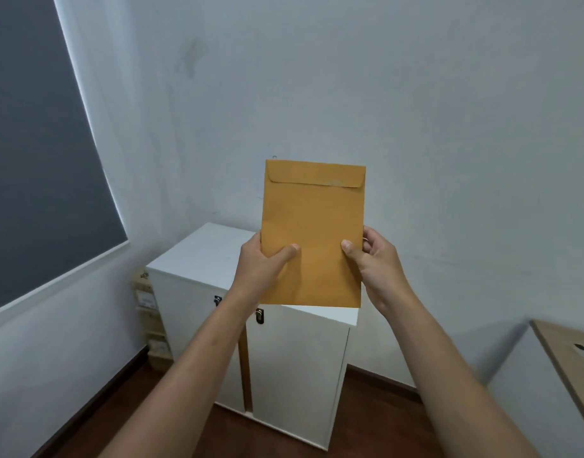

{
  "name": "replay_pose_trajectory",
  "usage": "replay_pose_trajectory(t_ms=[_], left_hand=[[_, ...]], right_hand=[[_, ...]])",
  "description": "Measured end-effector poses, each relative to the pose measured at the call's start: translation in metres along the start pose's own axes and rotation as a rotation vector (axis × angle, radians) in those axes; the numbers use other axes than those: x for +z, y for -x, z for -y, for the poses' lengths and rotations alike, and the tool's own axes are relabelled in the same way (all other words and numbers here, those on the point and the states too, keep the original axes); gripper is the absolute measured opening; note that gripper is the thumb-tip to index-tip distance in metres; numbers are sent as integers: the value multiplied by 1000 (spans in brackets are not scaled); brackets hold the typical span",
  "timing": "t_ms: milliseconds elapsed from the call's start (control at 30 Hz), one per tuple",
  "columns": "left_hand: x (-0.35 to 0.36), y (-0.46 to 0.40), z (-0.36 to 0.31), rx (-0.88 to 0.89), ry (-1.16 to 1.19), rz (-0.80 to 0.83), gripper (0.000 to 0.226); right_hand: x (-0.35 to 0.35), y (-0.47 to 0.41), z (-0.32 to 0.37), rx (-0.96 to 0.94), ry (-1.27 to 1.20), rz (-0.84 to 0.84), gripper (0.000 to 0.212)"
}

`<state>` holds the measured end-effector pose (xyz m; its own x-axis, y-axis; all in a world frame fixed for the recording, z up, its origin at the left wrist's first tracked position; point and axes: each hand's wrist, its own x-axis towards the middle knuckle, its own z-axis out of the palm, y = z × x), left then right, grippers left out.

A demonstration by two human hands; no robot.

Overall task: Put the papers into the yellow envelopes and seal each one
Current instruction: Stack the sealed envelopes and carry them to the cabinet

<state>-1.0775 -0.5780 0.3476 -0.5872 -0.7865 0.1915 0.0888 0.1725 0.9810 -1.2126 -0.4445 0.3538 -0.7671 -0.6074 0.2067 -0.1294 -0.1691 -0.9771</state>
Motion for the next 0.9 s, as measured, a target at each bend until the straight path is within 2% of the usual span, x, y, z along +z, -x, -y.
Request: replay_pose_trajectory(t_ms=[267, 433, 600, 800, 900], left_hand=[[-22, -69, 47, -75, -81, -92, 40], [-26, -126, 72, -110, -125, -119, 29], [-27, -192, 106, -176, -167, -102, 17], [-34, -250, 153, -234, -199, -107, 25], [-39, -268, 177, -273, -154, -116, 34]], right_hand=[[39, -73, -49, 35, 107, 58, 19], [57, -130, -80, 80, 129, 79, 19], [75, -188, -120, 146, 152, 30, 15], [93, -240, -165, 244, 176, -51, 39], [105, -256, -192, 307, 201, -70, 40]])
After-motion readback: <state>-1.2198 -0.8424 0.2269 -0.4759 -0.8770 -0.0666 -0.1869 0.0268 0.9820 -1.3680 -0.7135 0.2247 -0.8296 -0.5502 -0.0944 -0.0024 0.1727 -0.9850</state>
